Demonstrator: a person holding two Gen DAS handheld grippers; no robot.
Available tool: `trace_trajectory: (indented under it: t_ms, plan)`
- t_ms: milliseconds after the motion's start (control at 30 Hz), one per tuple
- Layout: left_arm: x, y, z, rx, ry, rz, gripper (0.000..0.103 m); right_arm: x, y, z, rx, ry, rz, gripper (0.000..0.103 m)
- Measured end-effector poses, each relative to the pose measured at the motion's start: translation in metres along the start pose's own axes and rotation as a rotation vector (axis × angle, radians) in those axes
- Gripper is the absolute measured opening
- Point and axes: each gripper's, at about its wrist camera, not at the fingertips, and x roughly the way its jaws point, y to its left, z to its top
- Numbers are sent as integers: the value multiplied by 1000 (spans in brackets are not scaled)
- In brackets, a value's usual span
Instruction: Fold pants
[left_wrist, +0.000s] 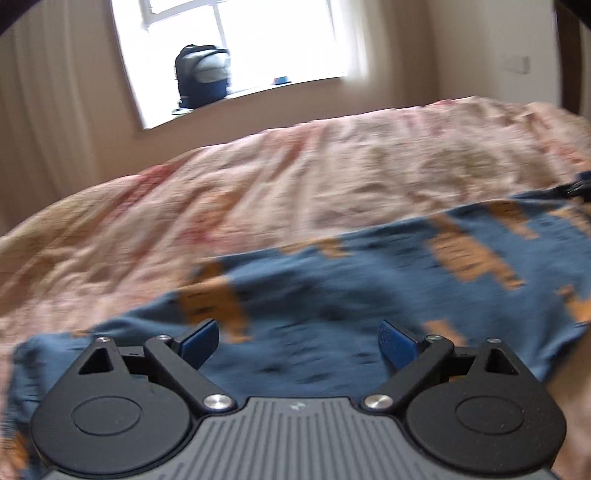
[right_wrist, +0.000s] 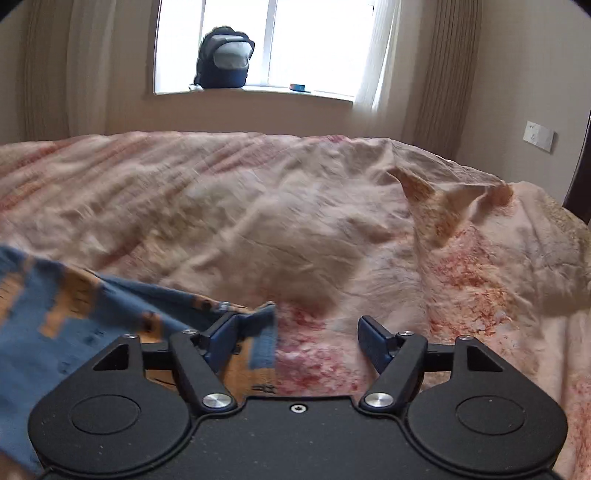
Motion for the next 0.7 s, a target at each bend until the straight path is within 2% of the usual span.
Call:
trace_trajectory:
  t_ms: [67, 100, 233, 300, 333, 400, 467, 533, 600, 700]
  plan:
    - [-5, 20, 0, -5, -3, 35, 96, -13, 6, 5, -6, -45, -44, 77]
    - [-9, 30, 0, -24, -4, 41, 97, -23, 13, 9, -28, -74, -31, 78]
    - [-29, 55, -8, -130, -27, -3, 103, -61, 57, 10, -101, -115, 183, 93]
    - [-32, 52, -18, -119, -16, 9, 103, -72, 90, 1, -153, -113, 279, 93]
    - [-30, 48, -24, -88, -3, 39, 103, -75, 108, -5, -192, -103, 308, 94]
    - [-24, 43, -41, -7, 42, 152, 102, -74, 136, -19, -287, -58, 304, 94]
    - [-26, 54, -58, 9, 40, 200, 103, -72, 140, -39, -361, -26, 254, 95]
    - [-35, 71, -67, -21, 36, 226, 103, -74, 116, -50, -297, -9, 205, 102]
    - [-42, 85, -66, -84, 51, 226, 103, -82, 90, -49, -195, 19, 156, 102]
    - [-51, 90, -54, -198, 18, 191, 103, -101, 88, -34, -191, -56, 153, 101]
